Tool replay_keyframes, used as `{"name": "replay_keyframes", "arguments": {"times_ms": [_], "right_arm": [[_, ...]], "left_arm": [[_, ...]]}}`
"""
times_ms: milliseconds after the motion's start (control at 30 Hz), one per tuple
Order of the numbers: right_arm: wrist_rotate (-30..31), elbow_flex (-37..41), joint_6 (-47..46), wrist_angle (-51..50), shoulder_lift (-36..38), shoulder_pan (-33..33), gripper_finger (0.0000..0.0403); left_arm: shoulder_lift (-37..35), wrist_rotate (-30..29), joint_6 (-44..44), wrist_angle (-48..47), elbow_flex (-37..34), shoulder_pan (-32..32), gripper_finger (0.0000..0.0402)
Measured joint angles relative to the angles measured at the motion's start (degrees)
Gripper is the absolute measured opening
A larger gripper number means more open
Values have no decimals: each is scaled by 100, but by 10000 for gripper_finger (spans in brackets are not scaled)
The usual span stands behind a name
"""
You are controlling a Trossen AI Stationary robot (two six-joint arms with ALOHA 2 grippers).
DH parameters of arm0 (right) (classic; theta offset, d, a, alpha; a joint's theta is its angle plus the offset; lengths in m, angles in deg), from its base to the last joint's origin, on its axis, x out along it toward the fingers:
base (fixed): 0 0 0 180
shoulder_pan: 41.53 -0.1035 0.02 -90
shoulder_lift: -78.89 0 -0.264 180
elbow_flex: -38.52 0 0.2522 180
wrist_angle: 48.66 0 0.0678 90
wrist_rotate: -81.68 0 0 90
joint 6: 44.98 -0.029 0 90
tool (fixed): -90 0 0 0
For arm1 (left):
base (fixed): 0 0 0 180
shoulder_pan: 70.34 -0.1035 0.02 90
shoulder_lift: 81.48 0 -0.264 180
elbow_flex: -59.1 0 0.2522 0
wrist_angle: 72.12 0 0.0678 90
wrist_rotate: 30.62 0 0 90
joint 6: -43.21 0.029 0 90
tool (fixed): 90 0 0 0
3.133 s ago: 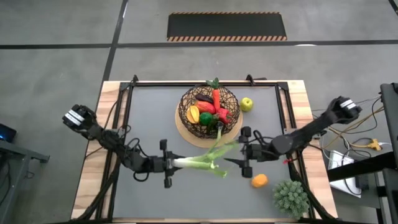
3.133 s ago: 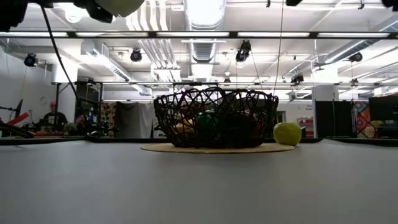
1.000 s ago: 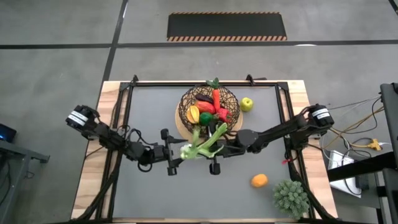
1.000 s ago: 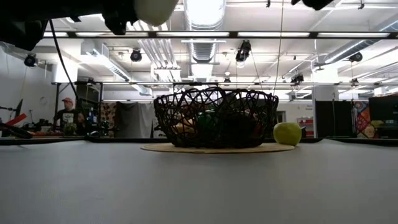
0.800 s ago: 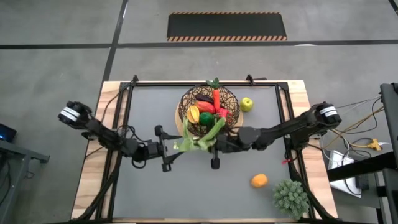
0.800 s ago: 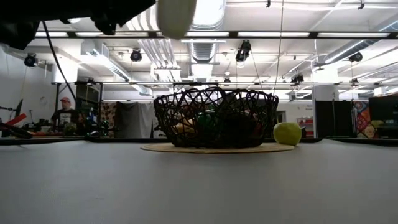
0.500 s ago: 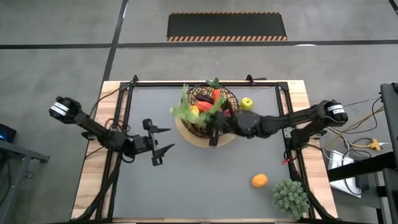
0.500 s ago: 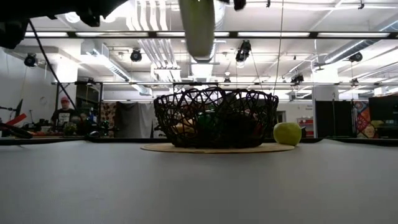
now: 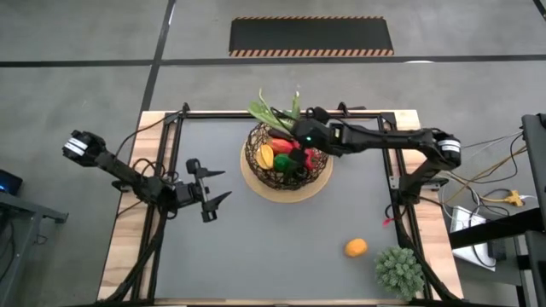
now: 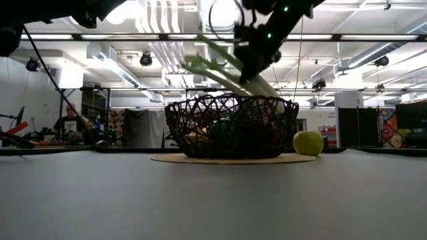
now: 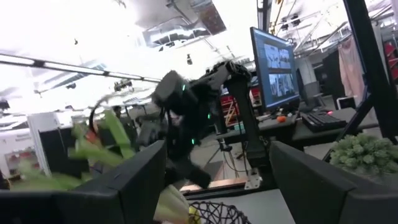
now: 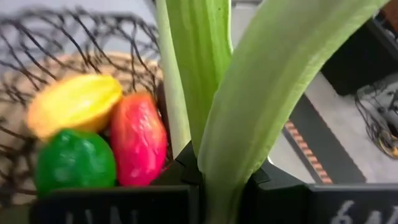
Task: Build produce basket
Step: Put the celery into the basket, then put the apple into the basket
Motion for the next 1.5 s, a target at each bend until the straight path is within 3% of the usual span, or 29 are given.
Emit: {"name": "replay_keyframes", "arguments": {"times_ms": [333, 733, 900, 1267, 1500], "right_arm": [[49, -422, 356, -250, -850, 239, 46], [24, -1237, 78, -1439, -1395, 298, 167], [-45, -1448, 80, -1604, -1329, 290, 195], [-148, -1698, 83, -1668, -967, 282, 191], [-163, -2031, 207, -2073, -482, 169, 122]], "left_arm": [[-12, -29, 141, 6, -3, 0, 267], [-9, -90, 121, 4, -15, 0, 267], [-9, -90, 100, 2, -17, 0, 267], [-9, -104, 86, 1, -22, 0, 267], [-9, -105, 86, -2, -22, 0, 267]]}}
